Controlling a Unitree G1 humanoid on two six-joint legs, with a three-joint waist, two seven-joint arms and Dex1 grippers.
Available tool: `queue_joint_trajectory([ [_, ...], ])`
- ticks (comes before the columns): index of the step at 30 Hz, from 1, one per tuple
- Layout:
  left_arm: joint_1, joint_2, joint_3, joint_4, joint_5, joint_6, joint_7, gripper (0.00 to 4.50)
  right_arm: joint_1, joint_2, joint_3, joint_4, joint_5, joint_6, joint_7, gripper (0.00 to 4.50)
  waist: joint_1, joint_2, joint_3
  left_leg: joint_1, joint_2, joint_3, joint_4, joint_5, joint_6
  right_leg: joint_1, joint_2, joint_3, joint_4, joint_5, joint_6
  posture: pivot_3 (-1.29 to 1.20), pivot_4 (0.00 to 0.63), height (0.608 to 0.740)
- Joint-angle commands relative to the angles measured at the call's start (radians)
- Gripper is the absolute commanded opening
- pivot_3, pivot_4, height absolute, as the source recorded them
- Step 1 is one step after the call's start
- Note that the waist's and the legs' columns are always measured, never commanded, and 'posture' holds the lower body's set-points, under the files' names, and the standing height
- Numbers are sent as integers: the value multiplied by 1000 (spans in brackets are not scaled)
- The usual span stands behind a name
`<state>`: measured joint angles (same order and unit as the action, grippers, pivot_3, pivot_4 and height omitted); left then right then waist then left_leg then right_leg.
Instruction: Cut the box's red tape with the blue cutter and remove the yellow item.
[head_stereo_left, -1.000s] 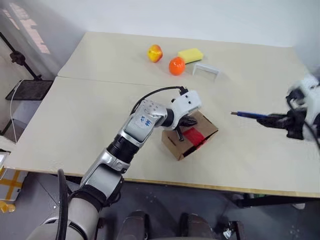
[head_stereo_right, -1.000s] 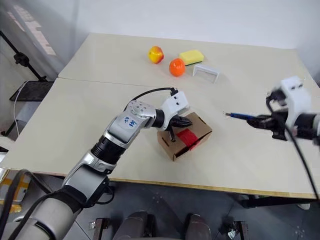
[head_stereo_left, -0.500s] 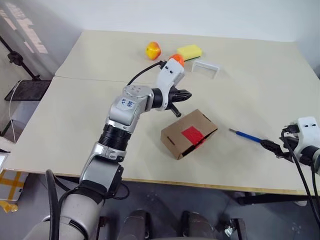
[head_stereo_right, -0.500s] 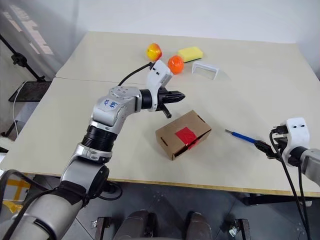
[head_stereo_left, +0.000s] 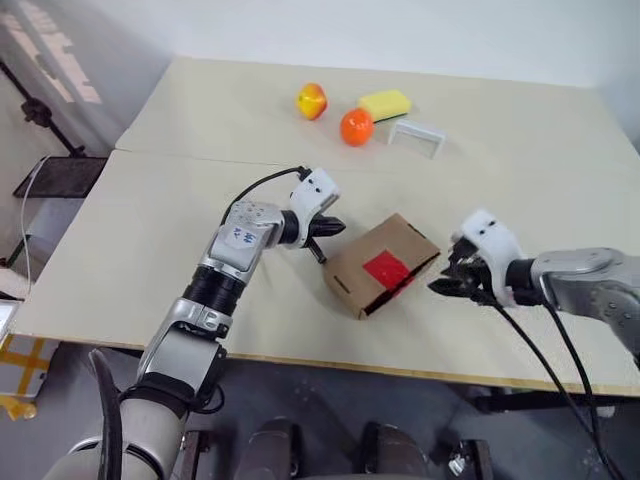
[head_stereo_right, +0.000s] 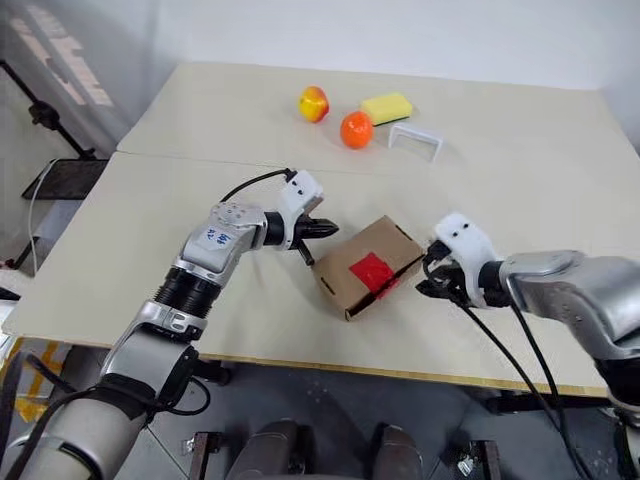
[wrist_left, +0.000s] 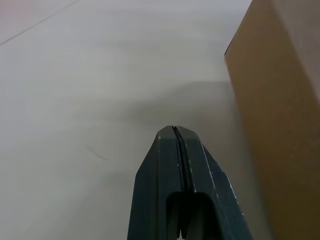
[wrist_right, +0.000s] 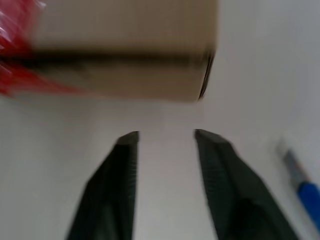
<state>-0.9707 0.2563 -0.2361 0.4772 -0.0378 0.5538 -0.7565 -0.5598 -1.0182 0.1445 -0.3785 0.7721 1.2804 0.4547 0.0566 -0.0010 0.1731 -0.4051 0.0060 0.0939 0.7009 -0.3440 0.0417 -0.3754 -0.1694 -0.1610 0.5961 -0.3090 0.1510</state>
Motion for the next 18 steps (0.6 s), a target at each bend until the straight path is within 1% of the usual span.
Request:
queue_joint_trajectory([
  [1, 35, -6, -51, -35, 13, 20, -40, 0, -53, 24, 8, 4, -32, 3, 38, 253, -3, 0, 0, 0, 0, 0, 0, 0, 0, 0, 0, 0, 0, 0, 0, 0, 150, 740],
  [2, 40, -3, -52, -53, 10, 31, -50, 0, -68, 33, 15, 8, -40, 6, 47, 37, -4, 0, 0, 0, 0, 0, 0, 0, 0, 0, 0, 0, 0, 0, 0, 0, 150, 740],
  [8, 46, 1, -43, -121, -4, 76, -73, 0, -132, 43, 64, 41, -112, -5, 101, 37, -4, 0, 0, 0, 0, 0, 0, 0, 0, 0, 0, 0, 1, 0, 0, 0, 150, 740],
  [12, 47, 17, -43, -182, -40, 134, -139, 0, -175, 23, 95, 44, -160, -2, 142, 37, -8, 0, 0, 0, 0, 0, 0, 0, 0, -1, 0, 0, 1, 0, 0, 0, 150, 740],
  [18, 59, 38, -65, -222, -52, 141, -184, 0, -219, 39, 125, 96, -241, -22, 162, 37, -15, 0, 0, 0, 0, 1, 0, 0, 0, -1, 0, 0, 2, 0, 0, 0, 150, 740],
])
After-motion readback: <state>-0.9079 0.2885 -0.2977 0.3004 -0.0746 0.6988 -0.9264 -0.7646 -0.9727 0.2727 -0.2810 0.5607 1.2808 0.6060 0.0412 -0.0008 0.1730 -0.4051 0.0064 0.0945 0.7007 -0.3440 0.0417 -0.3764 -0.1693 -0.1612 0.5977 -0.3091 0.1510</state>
